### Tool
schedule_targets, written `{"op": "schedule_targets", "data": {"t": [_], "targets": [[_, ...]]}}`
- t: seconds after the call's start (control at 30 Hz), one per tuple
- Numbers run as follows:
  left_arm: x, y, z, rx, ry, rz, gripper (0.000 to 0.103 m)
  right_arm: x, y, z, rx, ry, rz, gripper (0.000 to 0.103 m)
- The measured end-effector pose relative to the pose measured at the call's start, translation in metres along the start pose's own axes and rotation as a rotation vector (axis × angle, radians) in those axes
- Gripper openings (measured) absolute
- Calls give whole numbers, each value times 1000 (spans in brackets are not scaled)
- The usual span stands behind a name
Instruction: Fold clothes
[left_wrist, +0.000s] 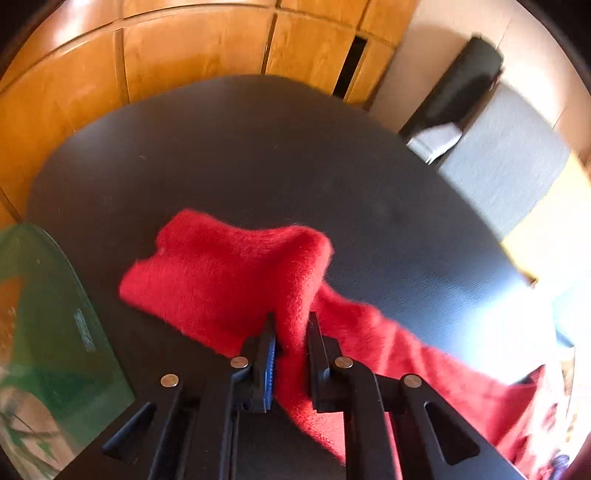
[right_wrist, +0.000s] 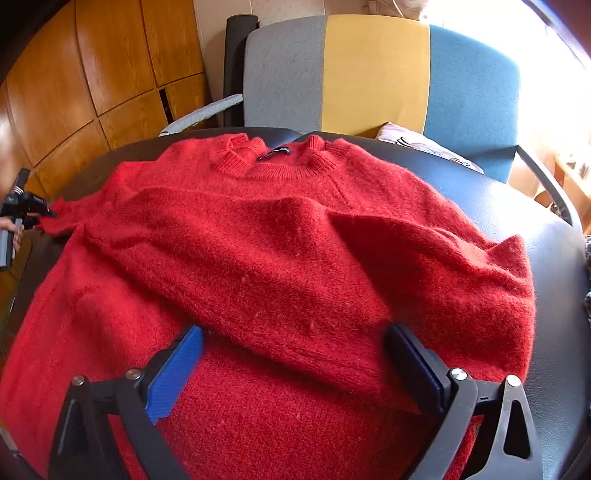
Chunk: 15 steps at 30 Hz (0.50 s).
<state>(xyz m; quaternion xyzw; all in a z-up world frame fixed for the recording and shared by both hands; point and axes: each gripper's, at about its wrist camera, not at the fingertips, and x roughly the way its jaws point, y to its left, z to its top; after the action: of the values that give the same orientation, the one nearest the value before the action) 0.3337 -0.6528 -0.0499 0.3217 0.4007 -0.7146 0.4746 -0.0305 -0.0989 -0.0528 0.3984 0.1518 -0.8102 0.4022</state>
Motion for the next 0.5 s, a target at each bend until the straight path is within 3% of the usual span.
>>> {"op": "schedule_targets", "data": {"t": [0.13,0.23,0.37,0.5], "targets": [[-36,-29,-7,10,-80,-139,12,1,0,-1,-5,2,-3,102],[-59,-72,-2,50,-106,-272,12,2,1,0,-8,3,-5,103],[-92,-126,-29,135,-108,-427,12,2,1,1,-10,2,-6,103],[-109,-193,-74,288,-79,-505,13,2,0,1,-13,1,-6,103]]}}
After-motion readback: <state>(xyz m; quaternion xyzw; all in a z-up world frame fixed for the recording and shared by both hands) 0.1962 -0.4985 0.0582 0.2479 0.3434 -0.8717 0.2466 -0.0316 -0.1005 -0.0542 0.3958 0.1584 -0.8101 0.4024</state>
